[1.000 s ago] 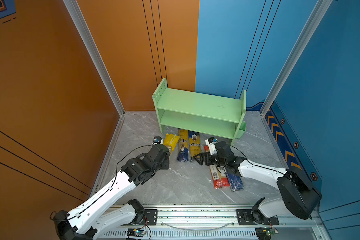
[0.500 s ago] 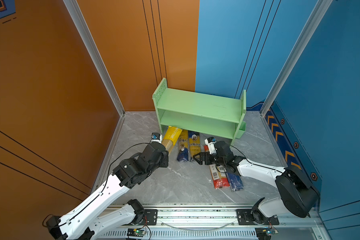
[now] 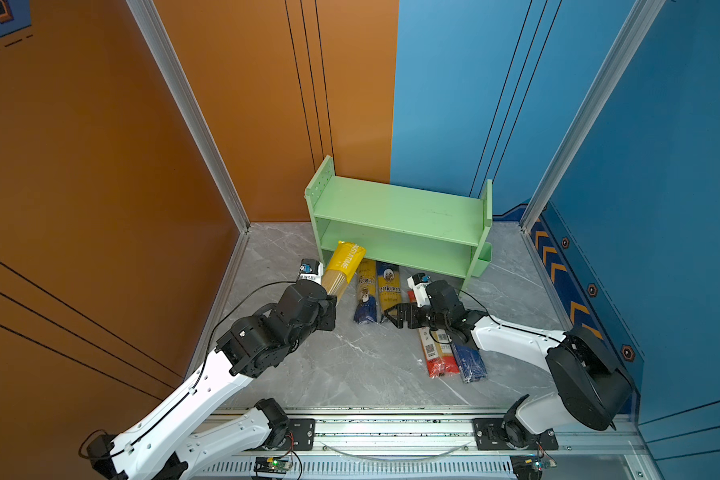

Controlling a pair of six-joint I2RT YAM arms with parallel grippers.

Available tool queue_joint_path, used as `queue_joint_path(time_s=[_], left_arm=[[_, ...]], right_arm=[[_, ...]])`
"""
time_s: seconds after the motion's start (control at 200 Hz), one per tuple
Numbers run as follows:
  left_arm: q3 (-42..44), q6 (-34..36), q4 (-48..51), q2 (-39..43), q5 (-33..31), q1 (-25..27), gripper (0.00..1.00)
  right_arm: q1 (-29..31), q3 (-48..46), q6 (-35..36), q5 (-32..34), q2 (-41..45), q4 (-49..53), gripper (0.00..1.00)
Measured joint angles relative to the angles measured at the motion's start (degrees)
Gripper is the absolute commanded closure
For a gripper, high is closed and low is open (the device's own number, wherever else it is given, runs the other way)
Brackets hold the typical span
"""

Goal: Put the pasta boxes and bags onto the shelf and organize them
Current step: 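Raise the yellow PASTATIME bag with the left gripper toward the shelf's upper tier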

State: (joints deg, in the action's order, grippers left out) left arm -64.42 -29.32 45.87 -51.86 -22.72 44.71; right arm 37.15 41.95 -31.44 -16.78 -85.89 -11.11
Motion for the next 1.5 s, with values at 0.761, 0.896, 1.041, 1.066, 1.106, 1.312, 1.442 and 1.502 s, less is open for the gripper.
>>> queue_joint_path(time_s=[0.761, 0.896, 1.041, 1.066, 1.106, 1.312, 1.442, 1.502], left_arm=[[-2.14, 1.29, 1.99, 2.43, -2.38, 2.32, 1.00], [-2.78, 1.51, 1.99, 2.40, -3.30, 2.60, 1.00], [-3.21, 2.03, 2.01, 2.34, -4.09, 2.91, 1.00], [-3.30, 2.14, 1.99, 2.34, -4.17, 2.93, 1.00], [-3.52, 2.40, 2.03, 2.34, -4.31, 2.99, 1.00], [-5.84, 4.46, 1.68, 1.14, -4.94, 2.99, 1.00], [-7.43, 5.92, 0.87, -0.31, -5.49, 2.99, 1.00], [-8.04, 6.51, 0.28, -0.81, -5.62, 2.99, 1.00]], right_arm=[[1.20, 0.63, -0.15, 0.02, -0.76, 0.00, 0.03], [1.29, 0.63, -0.15, 0.02, -0.76, 0.00, 0.03], [1.51, 0.63, -0.15, 0.02, -0.76, 0.00, 0.03], [1.55, 0.63, -0.15, 0.02, -0.76, 0.00, 0.03], [1.55, 0.63, -0.15, 0.02, -0.76, 0.00, 0.03], [1.55, 0.63, -0.15, 0.02, -0.92, 0.00, 0.03], [1.55, 0.63, -0.15, 0.02, -0.92, 0.00, 0.03], [1.55, 0.63, -0.15, 0.02, -0.92, 0.00, 0.03]])
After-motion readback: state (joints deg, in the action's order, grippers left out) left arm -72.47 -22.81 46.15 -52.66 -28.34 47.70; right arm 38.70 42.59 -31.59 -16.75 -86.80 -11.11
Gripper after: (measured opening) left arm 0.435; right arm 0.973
